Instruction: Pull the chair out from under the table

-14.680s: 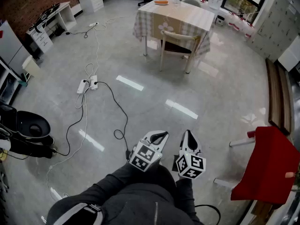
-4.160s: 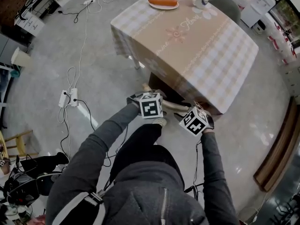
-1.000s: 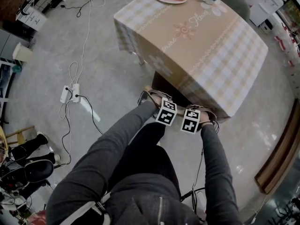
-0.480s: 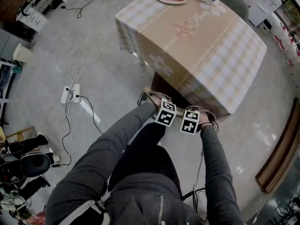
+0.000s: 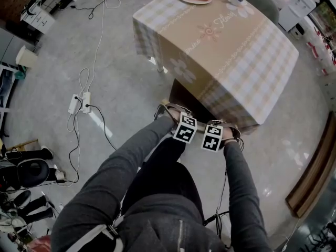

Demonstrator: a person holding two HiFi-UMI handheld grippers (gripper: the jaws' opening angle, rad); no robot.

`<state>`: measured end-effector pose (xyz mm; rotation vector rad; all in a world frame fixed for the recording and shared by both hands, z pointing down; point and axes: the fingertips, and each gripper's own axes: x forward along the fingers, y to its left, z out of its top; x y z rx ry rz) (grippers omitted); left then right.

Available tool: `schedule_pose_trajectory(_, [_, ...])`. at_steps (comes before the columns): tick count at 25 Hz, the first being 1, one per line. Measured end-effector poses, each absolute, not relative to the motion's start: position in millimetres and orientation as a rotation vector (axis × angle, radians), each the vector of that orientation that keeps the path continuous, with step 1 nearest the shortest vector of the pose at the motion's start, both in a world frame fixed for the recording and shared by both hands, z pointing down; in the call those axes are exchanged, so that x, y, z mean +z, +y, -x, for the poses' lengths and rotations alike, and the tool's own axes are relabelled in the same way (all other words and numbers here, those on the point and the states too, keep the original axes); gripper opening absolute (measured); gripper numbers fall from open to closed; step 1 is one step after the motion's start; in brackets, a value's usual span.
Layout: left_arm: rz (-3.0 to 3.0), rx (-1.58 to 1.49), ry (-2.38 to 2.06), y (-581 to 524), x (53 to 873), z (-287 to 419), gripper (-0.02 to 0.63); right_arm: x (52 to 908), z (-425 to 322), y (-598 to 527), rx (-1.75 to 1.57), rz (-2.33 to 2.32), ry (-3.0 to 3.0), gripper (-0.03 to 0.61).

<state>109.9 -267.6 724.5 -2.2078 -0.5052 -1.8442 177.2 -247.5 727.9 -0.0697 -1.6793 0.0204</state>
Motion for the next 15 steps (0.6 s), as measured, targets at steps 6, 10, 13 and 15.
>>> schedule_pose_trajectory(6, [2.213, -1.837, -0.499, -256, 722, -109, 0.160, 726, -177, -237, 0.016, 0.077, -1.670, 0.133])
schedule_pose_trajectory(10, [2.222, -1.837, -0.500, -248, 721, -109, 0.160, 725, -177, -229, 0.014, 0.084, -1.667, 0.133])
schedule_pose_trajectory(13, [2.226, -1.835, -0.506, -242, 721, -108, 0.160, 724, -176, -223, 0.014, 0.084, -1.667, 0.133])
schedule_pose_trajectory(15, [2.225, -1.837, -0.503, -238, 721, -107, 0.160, 724, -175, -220, 0.013, 0.085, -1.667, 0.133])
